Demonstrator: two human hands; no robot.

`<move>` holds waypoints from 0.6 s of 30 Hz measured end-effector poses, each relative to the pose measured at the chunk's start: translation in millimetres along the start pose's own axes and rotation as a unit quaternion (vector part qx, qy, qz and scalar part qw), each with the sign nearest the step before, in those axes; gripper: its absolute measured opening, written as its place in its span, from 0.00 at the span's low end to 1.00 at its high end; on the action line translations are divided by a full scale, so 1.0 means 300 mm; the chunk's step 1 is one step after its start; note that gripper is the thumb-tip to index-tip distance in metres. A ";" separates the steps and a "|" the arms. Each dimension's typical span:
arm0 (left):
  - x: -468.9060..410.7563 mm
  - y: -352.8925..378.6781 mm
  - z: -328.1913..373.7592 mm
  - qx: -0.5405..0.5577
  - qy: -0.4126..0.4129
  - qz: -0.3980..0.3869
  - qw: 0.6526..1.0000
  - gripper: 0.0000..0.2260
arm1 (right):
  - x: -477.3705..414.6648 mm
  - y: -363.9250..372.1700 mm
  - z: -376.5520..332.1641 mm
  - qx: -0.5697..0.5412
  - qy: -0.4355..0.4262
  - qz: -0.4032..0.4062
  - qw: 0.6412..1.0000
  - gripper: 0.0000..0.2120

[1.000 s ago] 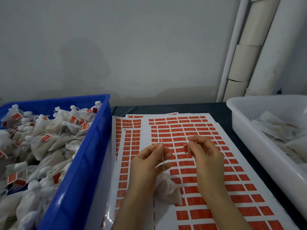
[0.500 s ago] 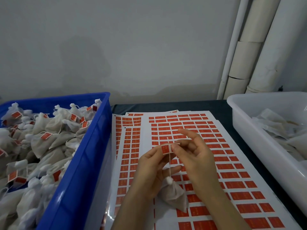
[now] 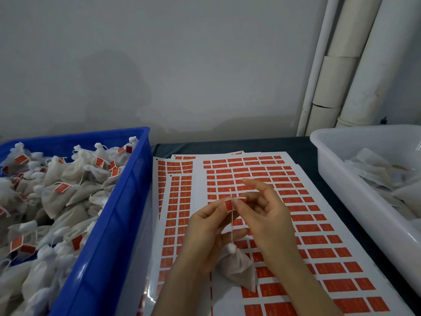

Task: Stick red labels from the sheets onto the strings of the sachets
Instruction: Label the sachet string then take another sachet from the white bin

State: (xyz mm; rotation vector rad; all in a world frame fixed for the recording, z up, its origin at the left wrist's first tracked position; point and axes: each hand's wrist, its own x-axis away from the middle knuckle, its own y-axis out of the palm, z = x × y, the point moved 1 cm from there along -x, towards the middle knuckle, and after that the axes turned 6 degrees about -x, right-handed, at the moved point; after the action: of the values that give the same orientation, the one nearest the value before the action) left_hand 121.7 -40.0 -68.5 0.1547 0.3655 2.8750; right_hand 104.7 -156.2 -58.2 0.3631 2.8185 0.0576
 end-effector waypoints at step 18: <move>0.005 0.022 -0.003 -0.083 0.046 0.022 0.995 0.12 | 0.000 0.003 0.019 0.029 0.002 0.035 0.999 0.11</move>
State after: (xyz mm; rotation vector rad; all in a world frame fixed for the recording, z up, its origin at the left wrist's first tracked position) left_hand 118.7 -46.0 -67.4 0.0013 0.1391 2.9456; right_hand 106.5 -155.3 -63.4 0.4766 2.8146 -0.0082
